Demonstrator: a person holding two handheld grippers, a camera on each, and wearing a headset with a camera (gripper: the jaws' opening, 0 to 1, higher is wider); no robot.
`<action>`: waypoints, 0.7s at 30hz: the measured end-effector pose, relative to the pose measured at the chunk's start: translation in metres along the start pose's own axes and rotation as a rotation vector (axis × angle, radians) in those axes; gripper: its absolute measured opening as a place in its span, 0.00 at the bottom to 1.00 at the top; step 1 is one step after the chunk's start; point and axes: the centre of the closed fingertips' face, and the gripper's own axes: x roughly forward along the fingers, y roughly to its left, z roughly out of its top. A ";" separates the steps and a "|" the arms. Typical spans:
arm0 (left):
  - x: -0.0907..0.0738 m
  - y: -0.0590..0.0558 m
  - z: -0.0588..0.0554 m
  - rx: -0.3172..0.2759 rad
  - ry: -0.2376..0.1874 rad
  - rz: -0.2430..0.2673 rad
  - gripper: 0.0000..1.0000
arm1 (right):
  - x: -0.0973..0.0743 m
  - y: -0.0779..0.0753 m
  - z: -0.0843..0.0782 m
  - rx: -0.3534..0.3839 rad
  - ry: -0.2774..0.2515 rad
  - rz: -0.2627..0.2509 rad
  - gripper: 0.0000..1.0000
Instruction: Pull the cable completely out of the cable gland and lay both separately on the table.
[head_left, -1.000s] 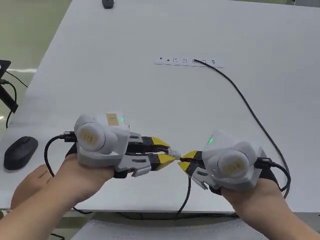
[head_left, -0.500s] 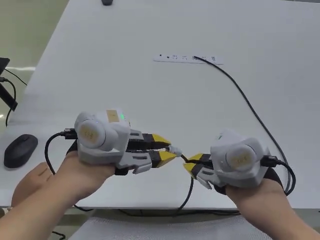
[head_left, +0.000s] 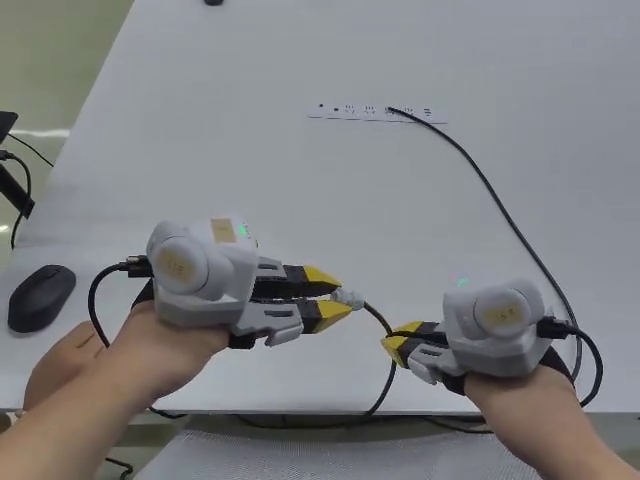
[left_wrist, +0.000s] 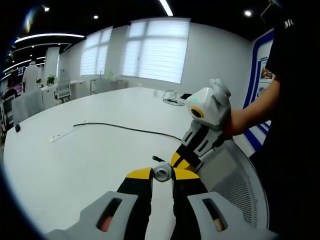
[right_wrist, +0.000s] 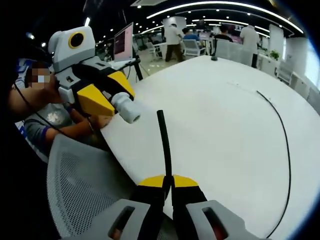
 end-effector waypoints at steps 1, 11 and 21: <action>0.000 0.000 -0.001 0.002 0.002 0.000 0.15 | 0.000 -0.001 0.000 0.015 -0.002 0.002 0.00; 0.001 -0.003 -0.004 -0.004 0.007 -0.003 0.15 | -0.005 -0.003 0.004 0.024 -0.014 0.000 0.00; 0.001 -0.001 -0.012 -0.013 0.010 0.005 0.15 | -0.014 -0.006 0.024 -0.023 -0.031 -0.002 0.00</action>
